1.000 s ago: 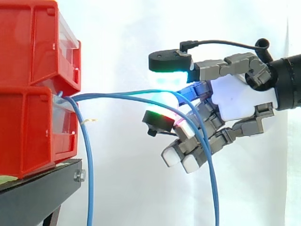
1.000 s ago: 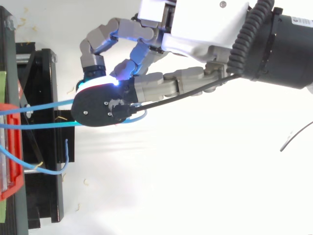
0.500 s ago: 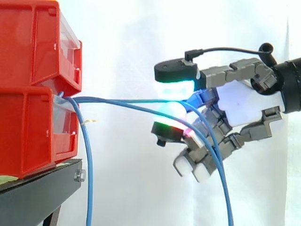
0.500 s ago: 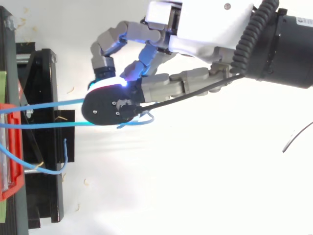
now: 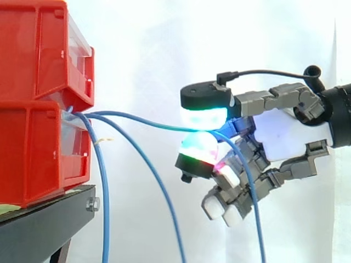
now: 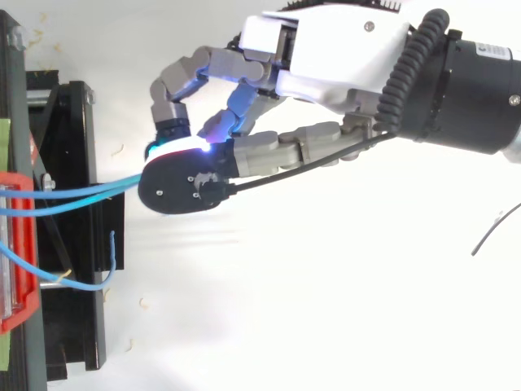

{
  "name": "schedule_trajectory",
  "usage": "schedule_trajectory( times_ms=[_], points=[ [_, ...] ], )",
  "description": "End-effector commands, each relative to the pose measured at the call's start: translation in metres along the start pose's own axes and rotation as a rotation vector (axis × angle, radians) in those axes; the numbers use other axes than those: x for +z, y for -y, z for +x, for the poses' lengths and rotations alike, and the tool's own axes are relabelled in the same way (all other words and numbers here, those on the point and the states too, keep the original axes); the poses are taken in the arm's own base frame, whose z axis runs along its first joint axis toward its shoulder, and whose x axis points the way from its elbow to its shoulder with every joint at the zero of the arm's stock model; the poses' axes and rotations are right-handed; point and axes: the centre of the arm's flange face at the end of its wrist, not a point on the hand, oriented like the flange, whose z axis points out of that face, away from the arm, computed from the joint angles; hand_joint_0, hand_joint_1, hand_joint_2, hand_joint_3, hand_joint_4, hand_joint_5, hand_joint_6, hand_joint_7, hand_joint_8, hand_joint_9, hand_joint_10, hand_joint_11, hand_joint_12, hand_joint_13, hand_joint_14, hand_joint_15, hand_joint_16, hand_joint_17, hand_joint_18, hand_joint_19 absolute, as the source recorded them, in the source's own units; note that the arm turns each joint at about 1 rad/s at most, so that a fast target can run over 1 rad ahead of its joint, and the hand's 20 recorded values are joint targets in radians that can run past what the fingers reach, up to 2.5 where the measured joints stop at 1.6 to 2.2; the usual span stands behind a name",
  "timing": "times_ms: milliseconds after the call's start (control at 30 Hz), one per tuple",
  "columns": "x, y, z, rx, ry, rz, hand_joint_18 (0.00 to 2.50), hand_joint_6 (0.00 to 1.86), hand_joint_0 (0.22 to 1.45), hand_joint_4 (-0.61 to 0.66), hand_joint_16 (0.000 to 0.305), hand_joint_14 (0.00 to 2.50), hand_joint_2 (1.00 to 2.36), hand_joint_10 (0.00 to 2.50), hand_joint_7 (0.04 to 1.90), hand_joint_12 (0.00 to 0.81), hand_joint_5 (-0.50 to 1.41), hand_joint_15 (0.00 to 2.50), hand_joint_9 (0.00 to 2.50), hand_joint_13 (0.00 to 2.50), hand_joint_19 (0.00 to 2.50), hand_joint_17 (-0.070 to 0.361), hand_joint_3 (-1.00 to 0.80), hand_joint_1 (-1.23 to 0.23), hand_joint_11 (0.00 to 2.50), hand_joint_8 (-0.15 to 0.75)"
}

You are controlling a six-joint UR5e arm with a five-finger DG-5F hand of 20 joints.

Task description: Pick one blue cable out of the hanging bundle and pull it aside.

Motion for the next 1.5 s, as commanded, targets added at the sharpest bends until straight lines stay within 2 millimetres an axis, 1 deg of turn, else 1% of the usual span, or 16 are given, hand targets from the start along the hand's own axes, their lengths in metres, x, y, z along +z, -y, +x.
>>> schedule_trajectory(
  times_ms=[0, 200, 233, 300, 333, 400, 700, 1100, 1233, 1333, 1433, 1467],
  points=[
    [0.003, -0.002, 0.003, 0.006, 0.003, -0.035, 0.75, 0.95, 0.65, -0.04, 0.053, 0.02, 1.02, 0.02, 1.38, 0.356, -0.13, 0.64, 1.13, 0.86, 0.47, 0.120, 0.12, -0.80, 0.75, 0.319],
    [0.003, 0.003, 0.006, 0.004, 0.000, -0.030, 0.75, 0.95, 0.65, -0.04, 0.054, 0.02, 1.02, 0.02, 1.37, 0.358, -0.12, 0.64, 1.13, 0.87, 0.48, 0.121, 0.12, -0.80, 0.76, 0.320],
    [0.002, 0.011, 0.007, 0.001, -0.002, -0.016, 0.75, 0.95, 0.65, -0.04, 0.054, 0.02, 1.02, 0.02, 1.37, 0.360, -0.12, 0.64, 1.13, 0.87, 0.47, 0.121, 0.12, -0.80, 0.76, 0.320],
    [0.001, 0.019, 0.009, 0.000, -0.007, -0.008, 0.75, 0.95, 0.65, -0.04, 0.054, 0.02, 1.02, 0.02, 1.36, 0.359, -0.12, 0.64, 1.13, 0.87, 0.47, 0.121, 0.11, -0.80, 0.75, 0.320],
    [0.000, 0.028, 0.010, 0.002, -0.006, -0.005, 0.75, 0.95, 0.65, -0.04, 0.054, 0.02, 1.02, 0.02, 1.37, 0.359, -0.12, 0.64, 1.14, 0.87, 0.47, 0.121, 0.11, -0.80, 0.75, 0.320],
    [0.000, 0.034, 0.012, 0.001, -0.007, -0.007, 0.75, 0.95, 0.65, -0.03, 0.054, 0.02, 1.02, 0.02, 1.36, 0.363, -0.12, 0.64, 1.14, 0.87, 0.47, 0.121, 0.11, -0.80, 0.76, 0.322],
    [0.001, 0.035, 0.015, -0.003, -0.010, -0.018, 0.75, 0.94, 0.65, -0.01, 0.055, 0.02, 1.01, 0.02, 1.37, 0.368, -0.12, 0.64, 1.14, 0.88, 0.48, 0.123, 0.11, -0.80, 0.74, 0.325],
    [0.002, 0.033, 0.015, -0.002, -0.005, -0.029, 0.76, 0.94, 0.65, 0.00, 0.055, 0.02, 1.01, 0.02, 1.37, 0.370, -0.12, 0.64, 1.15, 0.89, 0.48, 0.125, 0.11, -0.80, 0.75, 0.330],
    [0.002, 0.035, 0.015, -0.004, -0.006, -0.025, 0.77, 0.94, 0.65, 0.00, 0.056, 0.02, 1.01, 0.02, 1.37, 0.374, -0.12, 0.65, 1.16, 0.90, 0.49, 0.126, 0.11, -0.81, 0.75, 0.336],
    [-0.002, 0.052, 0.015, -0.014, -0.009, 0.007, 0.77, 0.94, 0.65, 0.00, 0.056, 0.02, 1.01, 0.02, 1.37, 0.373, -0.12, 0.65, 1.16, 0.90, 0.48, 0.125, 0.11, -0.81, 0.75, 0.332],
    [-0.009, 0.081, 0.018, -0.027, -0.017, 0.049, 0.78, 0.94, 0.65, 0.00, 0.056, 0.02, 1.01, 0.02, 1.38, 0.375, -0.12, 0.65, 1.16, 0.90, 0.48, 0.126, 0.11, -0.81, 0.75, 0.334],
    [-0.015, 0.098, 0.019, -0.037, -0.021, 0.078, 0.78, 0.94, 0.65, 0.00, 0.056, 0.02, 1.01, 0.02, 1.38, 0.375, -0.12, 0.65, 1.16, 0.90, 0.49, 0.126, 0.11, -0.81, 0.75, 0.335]
  ],
)
